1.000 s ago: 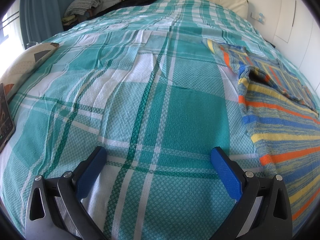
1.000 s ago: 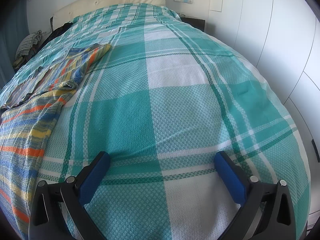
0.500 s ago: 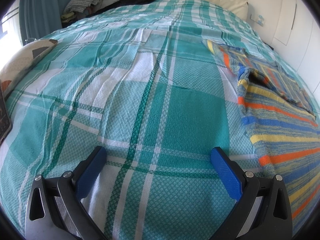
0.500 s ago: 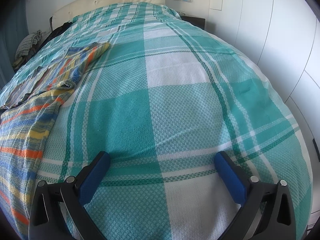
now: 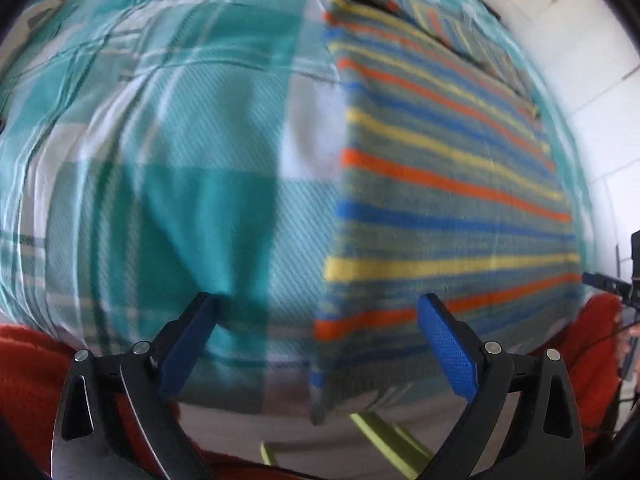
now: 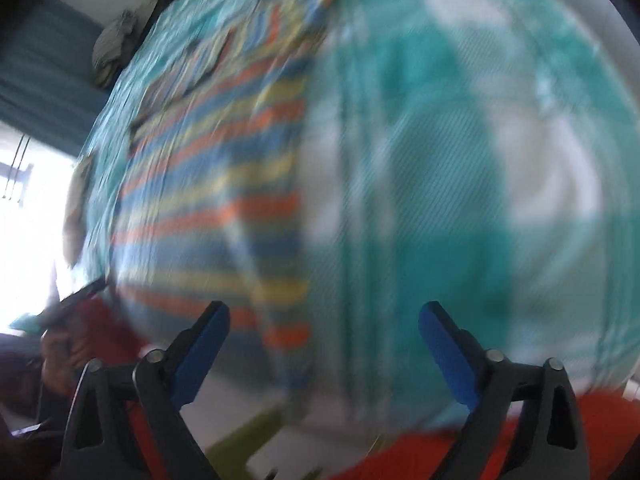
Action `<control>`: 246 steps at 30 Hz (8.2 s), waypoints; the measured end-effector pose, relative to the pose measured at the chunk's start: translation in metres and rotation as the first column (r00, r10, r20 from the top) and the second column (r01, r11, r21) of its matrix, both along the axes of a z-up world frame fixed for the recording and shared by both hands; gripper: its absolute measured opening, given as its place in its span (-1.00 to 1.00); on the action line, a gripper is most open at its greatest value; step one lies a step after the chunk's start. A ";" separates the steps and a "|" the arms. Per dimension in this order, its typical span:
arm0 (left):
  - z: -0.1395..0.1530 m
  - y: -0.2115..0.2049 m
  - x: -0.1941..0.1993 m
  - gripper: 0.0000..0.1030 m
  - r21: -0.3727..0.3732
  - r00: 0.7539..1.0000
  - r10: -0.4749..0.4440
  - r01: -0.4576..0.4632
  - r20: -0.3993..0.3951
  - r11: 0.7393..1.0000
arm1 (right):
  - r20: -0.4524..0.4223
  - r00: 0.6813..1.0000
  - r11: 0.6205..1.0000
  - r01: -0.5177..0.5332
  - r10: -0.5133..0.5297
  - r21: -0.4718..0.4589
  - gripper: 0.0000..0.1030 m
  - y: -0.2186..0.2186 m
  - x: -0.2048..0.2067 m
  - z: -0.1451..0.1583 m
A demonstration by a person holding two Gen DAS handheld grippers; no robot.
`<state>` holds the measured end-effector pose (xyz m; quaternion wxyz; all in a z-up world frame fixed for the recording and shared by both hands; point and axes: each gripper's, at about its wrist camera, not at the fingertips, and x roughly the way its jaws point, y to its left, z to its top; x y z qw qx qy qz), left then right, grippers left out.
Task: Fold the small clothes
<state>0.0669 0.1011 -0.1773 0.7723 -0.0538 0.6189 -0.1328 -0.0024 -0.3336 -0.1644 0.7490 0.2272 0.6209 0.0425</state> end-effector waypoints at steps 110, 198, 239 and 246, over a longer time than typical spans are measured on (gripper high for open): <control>-0.015 -0.075 0.075 0.99 0.205 0.918 -0.031 -0.055 0.396 0.977 | 0.441 0.892 0.883 0.123 0.103 -0.454 0.52 0.021 0.063 -0.045; 0.005 -0.370 0.107 0.89 0.287 0.707 -0.581 0.506 0.402 0.814 | 0.381 0.923 0.998 0.044 -0.053 0.033 0.47 -0.108 0.211 0.010; 0.050 -0.003 0.179 0.39 -0.296 0.905 0.300 -0.211 0.301 0.932 | 0.494 0.791 0.933 -0.300 0.360 -0.199 -0.16 0.177 0.351 0.052; 0.007 0.013 0.224 -0.71 -0.162 0.938 0.314 -0.290 0.149 0.943 | 0.368 0.773 0.855 -0.448 0.517 -0.260 -0.26 0.194 0.274 -0.002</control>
